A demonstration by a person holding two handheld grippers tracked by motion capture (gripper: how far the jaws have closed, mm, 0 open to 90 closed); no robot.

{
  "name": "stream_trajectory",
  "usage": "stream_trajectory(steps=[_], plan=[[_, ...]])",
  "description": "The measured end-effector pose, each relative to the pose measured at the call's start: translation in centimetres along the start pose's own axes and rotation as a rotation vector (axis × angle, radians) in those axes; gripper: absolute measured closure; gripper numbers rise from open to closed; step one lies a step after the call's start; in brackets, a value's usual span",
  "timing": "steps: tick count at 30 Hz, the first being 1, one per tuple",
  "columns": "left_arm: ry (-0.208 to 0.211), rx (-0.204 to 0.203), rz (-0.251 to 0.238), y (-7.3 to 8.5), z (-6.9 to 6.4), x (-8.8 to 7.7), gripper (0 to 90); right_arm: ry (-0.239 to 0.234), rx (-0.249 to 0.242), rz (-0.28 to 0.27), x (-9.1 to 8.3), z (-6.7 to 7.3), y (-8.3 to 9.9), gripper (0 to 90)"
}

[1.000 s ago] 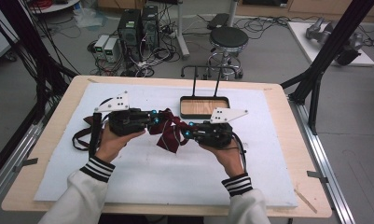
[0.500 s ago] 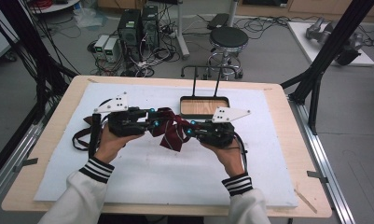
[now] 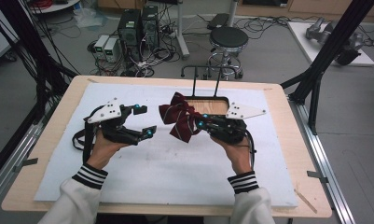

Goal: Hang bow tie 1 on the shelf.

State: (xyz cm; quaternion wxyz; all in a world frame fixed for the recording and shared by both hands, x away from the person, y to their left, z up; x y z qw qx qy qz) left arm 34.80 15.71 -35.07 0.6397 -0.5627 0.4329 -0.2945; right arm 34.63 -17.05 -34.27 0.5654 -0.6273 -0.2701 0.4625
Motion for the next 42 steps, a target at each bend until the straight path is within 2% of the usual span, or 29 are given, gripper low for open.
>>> stream_trajectory(steps=[7, 11, 14, 18, 22, 28, 30, 42], plan=[[-0.076, 0.011, -0.003, 2.2, 0.2, -1.8, 17.3, 0.066, -0.003, -0.014, -1.6, -1.2, -0.5, 86.1], [-0.112, -0.003, 0.010, 4.0, 0.4, -2.8, 17.3, 0.101, -0.001, -0.026, -2.4, -2.0, -0.8, 86.1], [-0.135, -0.019, 0.013, 5.2, 0.5, -3.6, 17.3, 0.125, 0.008, -0.031, -2.8, -2.6, -0.8, 86.1], [-0.154, -0.018, 0.002, 6.3, 0.4, -4.4, 17.3, 0.158, 0.008, -0.034, -3.2, -3.2, -1.1, 86.1], [-0.185, -0.023, -0.008, 7.0, 0.3, -5.0, 17.3, 0.189, 0.006, -0.037, -3.7, -3.8, -1.5, 86.0], [-0.220, -0.006, -0.010, 8.2, 0.0, -5.6, 17.3, 0.234, 0.008, -0.056, -4.5, -4.6, -1.8, 86.1], [-0.230, -0.003, -0.012, 8.5, -0.1, -5.7, 17.3, 0.257, 0.024, -0.056, -4.9, -4.8, -1.7, 86.1], [-0.266, -0.003, -0.037, 8.8, 0.0, -6.1, 17.4, 0.378, 0.050, -0.095, -7.1, -6.5, -1.9, 86.0]])
Point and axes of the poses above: each handheld gripper's, and its own axes: x roughly forward along the jaws, y roughly out of its underside, z roughly to its left, the point moved 2 cm from there along x, roughly forward along the jaws, and after that the axes turned 5 degrees about z, right-handed, at the moved point
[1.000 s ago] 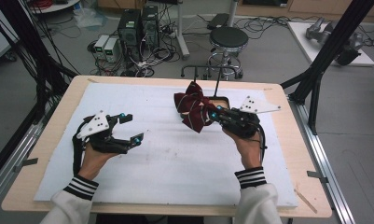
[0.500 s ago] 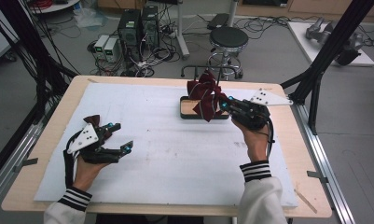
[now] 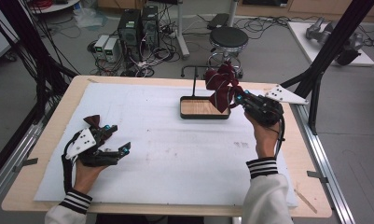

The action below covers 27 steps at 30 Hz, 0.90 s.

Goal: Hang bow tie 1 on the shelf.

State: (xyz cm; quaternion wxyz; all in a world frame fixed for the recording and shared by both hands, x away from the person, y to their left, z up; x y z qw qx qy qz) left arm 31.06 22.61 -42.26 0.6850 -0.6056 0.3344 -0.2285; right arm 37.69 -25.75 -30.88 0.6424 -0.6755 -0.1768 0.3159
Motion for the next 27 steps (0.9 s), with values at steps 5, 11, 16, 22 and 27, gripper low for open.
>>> stream_trajectory(steps=[5, 11, 16, 22, 27], plan=[[-0.007, -0.002, -0.006, 0.0, 0.1, -0.2, 17.4, 0.065, 0.021, -0.013, -0.2, -1.2, 0.0, 86.1], [-0.016, -0.003, -0.014, -0.1, 0.4, -0.5, 17.4, 0.119, 0.031, -0.011, 0.2, -2.1, -0.2, 86.1], [-0.023, -0.005, -0.016, -0.1, 0.6, -0.8, 17.4, 0.156, 0.040, -0.015, 0.7, -2.8, -0.5, 86.0], [-0.030, -0.005, -0.017, -0.1, 0.7, -1.0, 17.4, 0.182, 0.064, -0.008, 1.7, -3.6, -0.2, 86.0], [-0.032, -0.004, -0.018, -0.1, 0.8, -1.1, 17.5, 0.177, 0.073, -0.017, 2.2, -3.9, 0.0, 86.0]])
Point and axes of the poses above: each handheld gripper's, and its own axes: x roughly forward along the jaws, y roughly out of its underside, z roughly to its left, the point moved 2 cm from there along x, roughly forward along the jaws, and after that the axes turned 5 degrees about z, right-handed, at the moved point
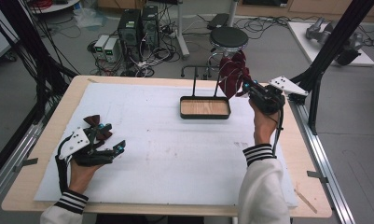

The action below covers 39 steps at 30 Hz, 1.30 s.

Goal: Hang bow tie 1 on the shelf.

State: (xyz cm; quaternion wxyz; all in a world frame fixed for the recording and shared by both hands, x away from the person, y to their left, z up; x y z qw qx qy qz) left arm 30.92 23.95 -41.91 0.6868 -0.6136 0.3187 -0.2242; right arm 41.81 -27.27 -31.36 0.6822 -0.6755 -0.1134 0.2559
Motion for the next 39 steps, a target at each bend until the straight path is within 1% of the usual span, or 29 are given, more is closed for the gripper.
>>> stream_trajectory(steps=[2, 4, 7, 11, 16, 22, 29, 36, 39], plan=[[0.000, -0.002, 0.002, 0.0, 0.0, 0.0, 17.5, 0.001, -0.012, 0.010, 0.2, 0.1, 0.1, 86.0], [0.005, -0.003, 0.008, 0.1, 0.0, 0.1, 17.5, 0.005, -0.011, 0.007, 0.5, 0.0, 0.2, 85.8], [0.004, 0.003, 0.004, 0.0, -0.1, 0.1, 17.6, 0.008, 0.007, 0.009, 0.9, -0.3, 0.4, 85.9], [0.001, 0.005, 0.006, 0.0, 0.0, 0.0, 17.5, 0.013, 0.016, 0.025, 1.4, -0.5, 0.8, 85.9], [0.002, 0.004, 0.007, 0.0, 0.0, 0.0, 17.6, 0.000, 0.028, 0.047, 2.2, -0.9, 1.3, 85.9], [0.003, 0.001, 0.007, 0.1, 0.0, 0.1, 17.6, -0.001, 0.040, 0.078, 3.1, -0.9, 1.6, 85.8], [0.007, 0.004, 0.009, 0.1, 0.0, 0.2, 17.6, 0.002, 0.073, 0.127, 3.9, -1.0, 2.3, 85.8], [0.012, 0.004, 0.012, 0.2, -0.1, 0.3, 17.6, -0.005, 0.076, 0.144, 4.4, -1.1, 2.7, 85.8], [0.013, 0.007, 0.013, 0.2, -0.1, 0.4, 17.6, -0.005, 0.088, 0.153, 4.7, -1.1, 2.8, 85.7]])
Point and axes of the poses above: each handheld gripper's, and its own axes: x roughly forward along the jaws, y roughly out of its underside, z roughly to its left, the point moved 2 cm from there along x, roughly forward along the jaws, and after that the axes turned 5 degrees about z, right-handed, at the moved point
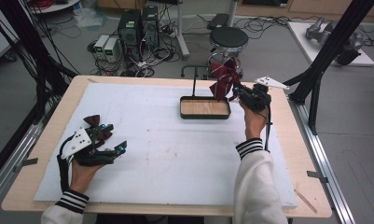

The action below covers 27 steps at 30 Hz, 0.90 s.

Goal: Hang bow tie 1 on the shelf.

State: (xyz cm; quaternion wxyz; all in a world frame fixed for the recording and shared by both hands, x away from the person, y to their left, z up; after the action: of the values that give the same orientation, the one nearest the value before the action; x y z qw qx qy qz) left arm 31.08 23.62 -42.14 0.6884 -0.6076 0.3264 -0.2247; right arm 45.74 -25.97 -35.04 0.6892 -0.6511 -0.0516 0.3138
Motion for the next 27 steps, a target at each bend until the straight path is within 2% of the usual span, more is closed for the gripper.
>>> stream_trajectory(steps=[4, 13, 22, 27], plan=[[0.000, -0.004, -0.002, 0.0, 0.0, 0.0, 17.6, -0.002, 0.001, 0.015, 0.4, 0.0, 0.2, 85.7], [-0.002, -0.002, -0.001, 0.0, 0.1, -0.1, 17.7, -0.016, 0.039, 0.057, 1.3, -0.3, 0.8, 85.8], [0.005, -0.002, 0.000, 0.1, -0.1, 0.1, 17.7, -0.026, 0.061, 0.123, 1.8, -0.7, 1.5, 85.8], [0.009, 0.000, 0.003, 0.1, -0.2, 0.1, 17.7, -0.025, 0.080, 0.184, 2.3, -0.9, 2.0, 85.8]])
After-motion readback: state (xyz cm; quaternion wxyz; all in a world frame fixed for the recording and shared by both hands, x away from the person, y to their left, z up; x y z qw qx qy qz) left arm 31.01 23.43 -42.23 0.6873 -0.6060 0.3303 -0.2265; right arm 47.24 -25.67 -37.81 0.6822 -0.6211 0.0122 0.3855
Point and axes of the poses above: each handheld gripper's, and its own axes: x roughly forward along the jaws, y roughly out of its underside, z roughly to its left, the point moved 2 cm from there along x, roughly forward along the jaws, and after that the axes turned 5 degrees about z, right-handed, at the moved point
